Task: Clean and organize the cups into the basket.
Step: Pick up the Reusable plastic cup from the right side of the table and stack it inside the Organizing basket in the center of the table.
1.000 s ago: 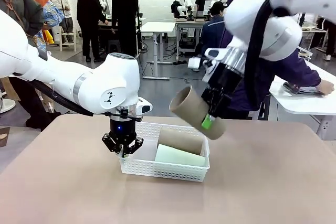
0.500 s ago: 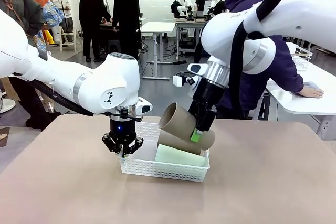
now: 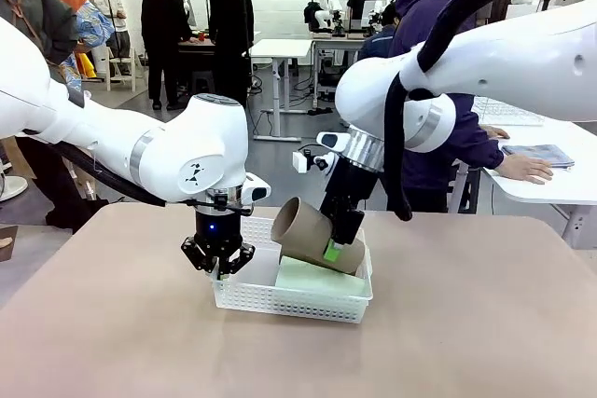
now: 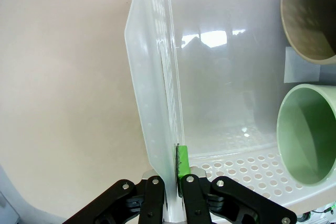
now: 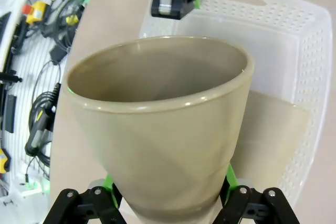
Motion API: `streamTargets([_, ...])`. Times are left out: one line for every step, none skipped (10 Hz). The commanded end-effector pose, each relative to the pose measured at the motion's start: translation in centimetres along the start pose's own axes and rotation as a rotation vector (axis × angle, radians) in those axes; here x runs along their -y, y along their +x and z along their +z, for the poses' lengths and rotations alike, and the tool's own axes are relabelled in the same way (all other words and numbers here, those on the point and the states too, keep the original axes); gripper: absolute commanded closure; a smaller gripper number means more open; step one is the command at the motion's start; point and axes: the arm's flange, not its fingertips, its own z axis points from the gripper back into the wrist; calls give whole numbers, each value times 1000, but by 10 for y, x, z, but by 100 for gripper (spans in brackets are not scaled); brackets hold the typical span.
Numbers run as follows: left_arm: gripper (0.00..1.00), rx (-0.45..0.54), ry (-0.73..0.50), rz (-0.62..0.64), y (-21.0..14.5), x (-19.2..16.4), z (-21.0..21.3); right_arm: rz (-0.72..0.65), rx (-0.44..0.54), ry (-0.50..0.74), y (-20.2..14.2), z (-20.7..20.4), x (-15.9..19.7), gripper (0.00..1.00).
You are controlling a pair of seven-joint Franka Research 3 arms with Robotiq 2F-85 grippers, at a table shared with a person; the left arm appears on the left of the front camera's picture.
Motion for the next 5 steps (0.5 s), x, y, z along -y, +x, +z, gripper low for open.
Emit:
streamTargets([100,5,17,2,-1,1,-2,-20,-37,-14,9,-2,17,16])
streamTargets([100,5,17,2,-1,1,-2,-29,-41,-8,7,-5,22,16])
streamTargets([100,5,17,2,-1,1,-2,-44,-45,1,4,-6,24,16])
streamTargets([100,5,17,2,-1,1,-2,-52,-44,2,2,-5,25,0])
streamTargets([100,5,17,2,-1,1,-2,-55,-41,4,2,-4,25,0])
